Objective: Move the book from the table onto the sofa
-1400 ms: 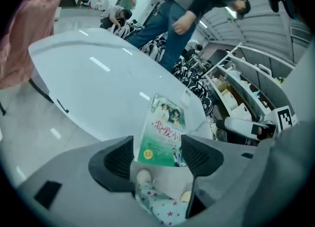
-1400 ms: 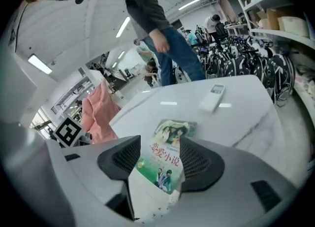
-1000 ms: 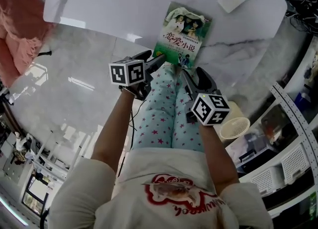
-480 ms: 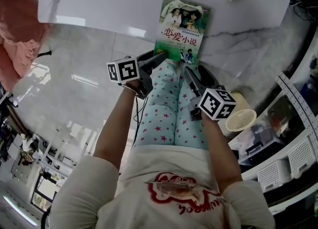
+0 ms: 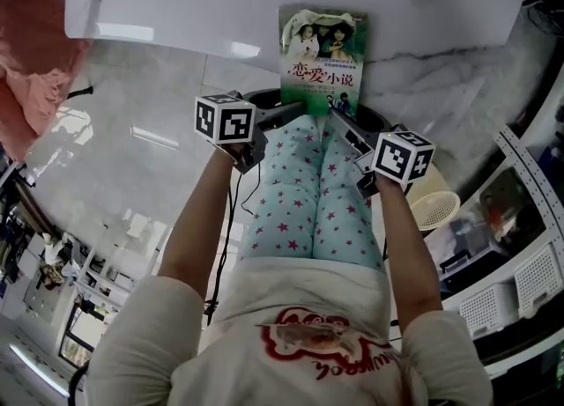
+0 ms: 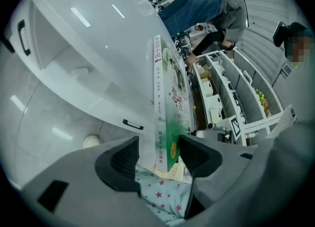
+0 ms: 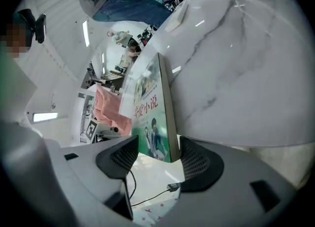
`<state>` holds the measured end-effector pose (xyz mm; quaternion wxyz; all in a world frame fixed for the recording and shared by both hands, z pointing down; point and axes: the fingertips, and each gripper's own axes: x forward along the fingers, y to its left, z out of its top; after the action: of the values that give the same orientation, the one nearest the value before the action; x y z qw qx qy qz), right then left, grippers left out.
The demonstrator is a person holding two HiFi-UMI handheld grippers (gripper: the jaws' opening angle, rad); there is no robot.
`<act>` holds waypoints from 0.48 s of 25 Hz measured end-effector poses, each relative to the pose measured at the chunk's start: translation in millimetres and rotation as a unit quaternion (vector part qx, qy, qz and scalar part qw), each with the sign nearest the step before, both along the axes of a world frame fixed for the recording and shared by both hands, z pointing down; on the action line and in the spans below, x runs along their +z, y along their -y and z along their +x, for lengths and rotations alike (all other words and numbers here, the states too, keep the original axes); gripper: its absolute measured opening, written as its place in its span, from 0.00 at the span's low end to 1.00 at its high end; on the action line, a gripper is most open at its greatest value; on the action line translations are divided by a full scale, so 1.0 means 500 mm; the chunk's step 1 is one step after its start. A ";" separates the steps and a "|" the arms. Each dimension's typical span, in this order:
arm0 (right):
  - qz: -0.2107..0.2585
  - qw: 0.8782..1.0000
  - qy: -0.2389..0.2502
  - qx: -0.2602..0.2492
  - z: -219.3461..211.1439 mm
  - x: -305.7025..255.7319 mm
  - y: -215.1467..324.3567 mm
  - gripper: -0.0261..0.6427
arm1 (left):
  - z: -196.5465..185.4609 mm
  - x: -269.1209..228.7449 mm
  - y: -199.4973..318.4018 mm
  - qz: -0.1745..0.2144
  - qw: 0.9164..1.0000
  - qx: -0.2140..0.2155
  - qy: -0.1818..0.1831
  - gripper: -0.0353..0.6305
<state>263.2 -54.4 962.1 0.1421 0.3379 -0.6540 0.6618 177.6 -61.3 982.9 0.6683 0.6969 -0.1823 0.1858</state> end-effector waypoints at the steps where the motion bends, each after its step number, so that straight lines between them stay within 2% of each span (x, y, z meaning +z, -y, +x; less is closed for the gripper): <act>1: -0.005 1.000 0.009 -0.005 -0.003 0.004 0.001 0.42 | 0.003 -0.001 0.002 0.005 1.000 0.010 -0.002 0.45; 4: -0.021 0.999 0.035 -0.010 -0.015 0.013 0.001 0.42 | 0.018 -0.004 0.007 0.013 0.999 0.025 -0.014 0.45; 5: -0.024 0.999 0.039 -0.011 -0.019 0.014 0.002 0.40 | 0.024 -0.005 0.008 0.013 0.999 0.027 -0.021 0.45; 6: -0.025 0.999 0.042 -0.011 -0.023 0.015 0.002 0.33 | 0.030 -0.006 0.010 0.014 0.999 0.030 -0.027 0.45; 8: -0.023 0.998 0.052 -0.012 -0.028 0.013 0.005 0.30 | 0.046 -0.011 0.013 0.019 0.998 0.039 -0.042 0.44; 10: -0.018 0.998 0.059 -0.012 -0.029 0.009 0.010 0.25 | 0.060 -0.020 0.017 0.032 0.997 0.043 -0.055 0.35; 12: -0.007 0.999 0.052 -0.010 -0.025 -0.006 0.005 0.20 | 0.070 -0.037 0.011 0.049 0.997 0.039 -0.046 0.30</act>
<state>250.8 -56.8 959.0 0.1172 0.2952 -0.6591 0.6817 212.4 -67.0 964.3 0.6336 0.7430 -0.1327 0.1701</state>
